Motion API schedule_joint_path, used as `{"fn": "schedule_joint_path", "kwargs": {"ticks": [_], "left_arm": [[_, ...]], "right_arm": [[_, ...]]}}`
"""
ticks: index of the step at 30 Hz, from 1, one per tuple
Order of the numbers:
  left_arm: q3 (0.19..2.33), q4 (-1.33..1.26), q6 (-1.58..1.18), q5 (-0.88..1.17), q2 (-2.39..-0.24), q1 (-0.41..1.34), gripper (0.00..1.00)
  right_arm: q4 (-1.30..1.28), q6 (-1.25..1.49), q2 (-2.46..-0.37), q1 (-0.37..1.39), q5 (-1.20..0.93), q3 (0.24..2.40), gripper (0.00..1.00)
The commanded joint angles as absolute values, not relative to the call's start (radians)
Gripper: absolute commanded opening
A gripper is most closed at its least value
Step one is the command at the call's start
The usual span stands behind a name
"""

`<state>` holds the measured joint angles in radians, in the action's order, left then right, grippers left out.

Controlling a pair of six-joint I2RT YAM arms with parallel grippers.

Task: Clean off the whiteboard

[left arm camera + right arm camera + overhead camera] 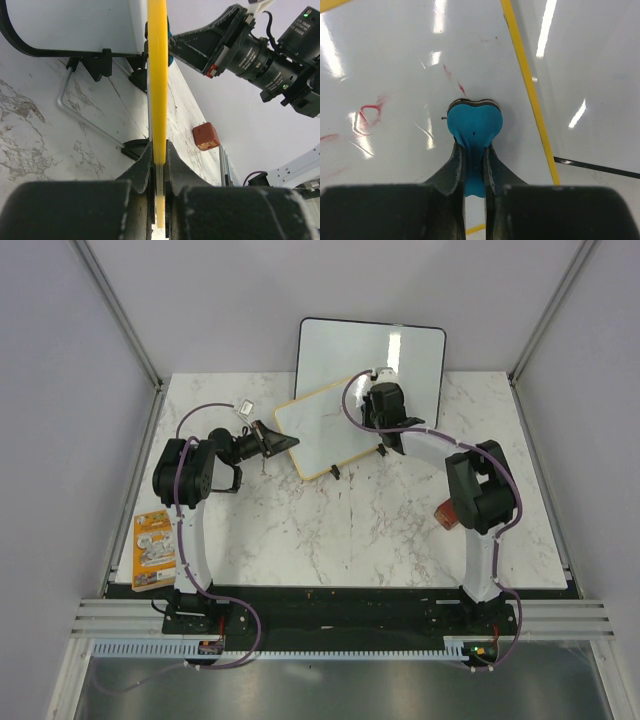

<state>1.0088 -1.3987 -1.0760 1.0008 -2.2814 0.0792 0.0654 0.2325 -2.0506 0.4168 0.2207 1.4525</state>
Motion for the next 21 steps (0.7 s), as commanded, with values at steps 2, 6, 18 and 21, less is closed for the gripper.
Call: {"fn": "schedule_joint_path", "kwargs": {"ticks": [2, 6, 18, 21], "left_arm": [[0.997, -1.663, -1.046, 1.069, -2.301, 0.094, 0.02], [0.997, -1.663, -1.045, 1.069, -2.302, 0.094, 0.02], [0.993, -1.663, -1.040, 1.071, -2.298, 0.095, 0.02], [0.994, -1.663, -1.040, 1.072, -2.298, 0.095, 0.02]], "right_arm": [[-0.107, 0.235, -2.066, 0.416, 0.241, 1.330, 0.00], [-0.052, 0.221, -2.059, 0.417, 0.198, 1.379, 0.00], [-0.026, 0.144, -2.103, 0.517, 0.169, 1.597, 0.00], [-0.020, 0.132, -2.128, 0.540, 0.153, 1.614, 0.00]]}}
